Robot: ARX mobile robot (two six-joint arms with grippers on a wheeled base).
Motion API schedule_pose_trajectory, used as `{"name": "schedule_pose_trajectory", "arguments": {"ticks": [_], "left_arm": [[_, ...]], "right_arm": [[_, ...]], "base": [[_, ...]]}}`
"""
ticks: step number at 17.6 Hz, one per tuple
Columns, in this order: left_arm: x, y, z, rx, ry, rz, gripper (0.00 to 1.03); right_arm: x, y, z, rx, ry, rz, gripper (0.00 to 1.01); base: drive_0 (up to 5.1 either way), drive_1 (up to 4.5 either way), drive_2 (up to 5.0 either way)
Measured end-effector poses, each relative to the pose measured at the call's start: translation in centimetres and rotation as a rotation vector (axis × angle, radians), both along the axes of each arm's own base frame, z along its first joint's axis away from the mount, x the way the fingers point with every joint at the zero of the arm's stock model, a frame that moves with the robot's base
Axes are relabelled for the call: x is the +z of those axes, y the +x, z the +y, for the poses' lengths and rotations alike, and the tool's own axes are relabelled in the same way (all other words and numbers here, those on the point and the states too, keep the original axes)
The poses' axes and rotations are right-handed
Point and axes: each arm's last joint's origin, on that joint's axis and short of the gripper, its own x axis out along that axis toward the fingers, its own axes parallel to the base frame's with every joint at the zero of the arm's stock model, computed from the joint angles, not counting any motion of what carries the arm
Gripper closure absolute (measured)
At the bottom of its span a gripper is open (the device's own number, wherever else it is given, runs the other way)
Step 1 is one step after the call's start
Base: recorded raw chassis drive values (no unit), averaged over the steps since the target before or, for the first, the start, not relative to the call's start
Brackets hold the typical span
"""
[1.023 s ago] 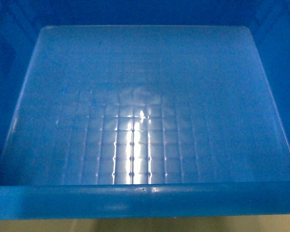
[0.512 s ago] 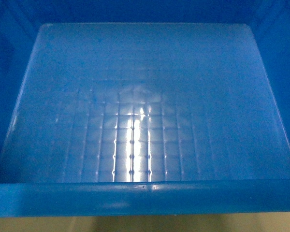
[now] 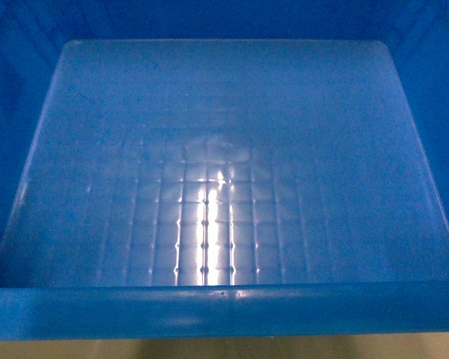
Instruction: Place box next to blue box on left shelf
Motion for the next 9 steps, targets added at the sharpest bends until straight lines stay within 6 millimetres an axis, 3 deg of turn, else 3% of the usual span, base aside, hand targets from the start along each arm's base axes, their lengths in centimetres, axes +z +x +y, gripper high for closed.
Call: {"name": "schedule_pose_trajectory", "arguments": {"ticks": [9], "left_arm": [[0.00, 0.00, 0.00, 0.001, 0.001, 0.000, 0.91]], "right_arm": [[-0.01, 0.00, 0.00, 0.000, 0.000, 0.001, 0.91]], "base": [[0.0, 0.00, 0.0]]}}
